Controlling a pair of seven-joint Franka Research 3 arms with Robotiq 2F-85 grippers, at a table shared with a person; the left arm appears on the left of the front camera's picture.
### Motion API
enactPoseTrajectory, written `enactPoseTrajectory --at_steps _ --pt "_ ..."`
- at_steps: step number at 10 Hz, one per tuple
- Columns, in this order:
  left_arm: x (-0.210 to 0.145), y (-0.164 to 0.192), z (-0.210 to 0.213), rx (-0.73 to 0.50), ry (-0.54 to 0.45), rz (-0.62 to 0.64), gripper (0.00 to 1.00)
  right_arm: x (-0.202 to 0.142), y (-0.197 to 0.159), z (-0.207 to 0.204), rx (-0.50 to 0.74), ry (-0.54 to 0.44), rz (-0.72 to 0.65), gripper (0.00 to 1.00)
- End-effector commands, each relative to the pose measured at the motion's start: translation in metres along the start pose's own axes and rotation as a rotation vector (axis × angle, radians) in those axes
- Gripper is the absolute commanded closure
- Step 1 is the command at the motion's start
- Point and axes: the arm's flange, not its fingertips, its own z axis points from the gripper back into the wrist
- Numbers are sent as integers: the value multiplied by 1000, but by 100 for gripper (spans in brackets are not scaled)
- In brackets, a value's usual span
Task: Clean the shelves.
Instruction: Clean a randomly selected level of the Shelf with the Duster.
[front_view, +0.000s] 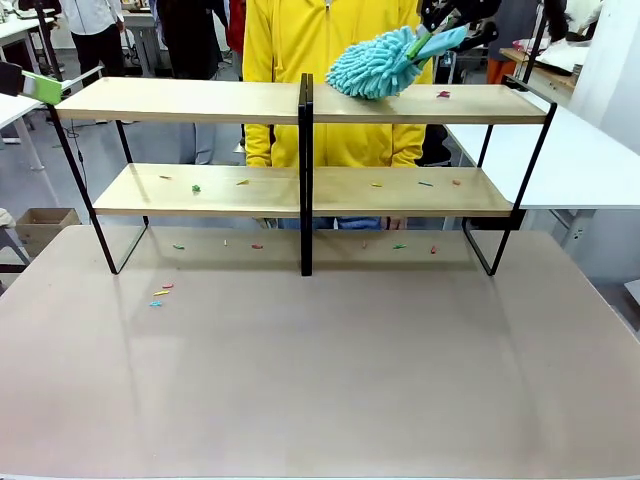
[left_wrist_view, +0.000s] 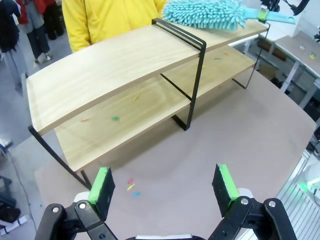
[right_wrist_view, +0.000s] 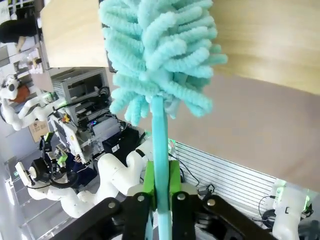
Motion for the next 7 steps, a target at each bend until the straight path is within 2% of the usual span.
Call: enactPoseTrajectory --at_steps 1,3,5,6,7 --pt "0 1 0 -8 -4 -5 0 -23 -11 13 -87 -37 -52 88" --pt "0 1 0 -8 -4 -5 0 -44 -26 35 -197 -78 -80 88" --pt "0 1 0 -8 -4 -5 0 -70 -46 56 -356 -145 -208 88" --pt "0 1 0 -8 -4 -5 0 -84 -58 72 -481 -273 -346 88" --pt "0 1 0 -8 -4 -5 0 -98 -62 87 -533 -399 -399 88"
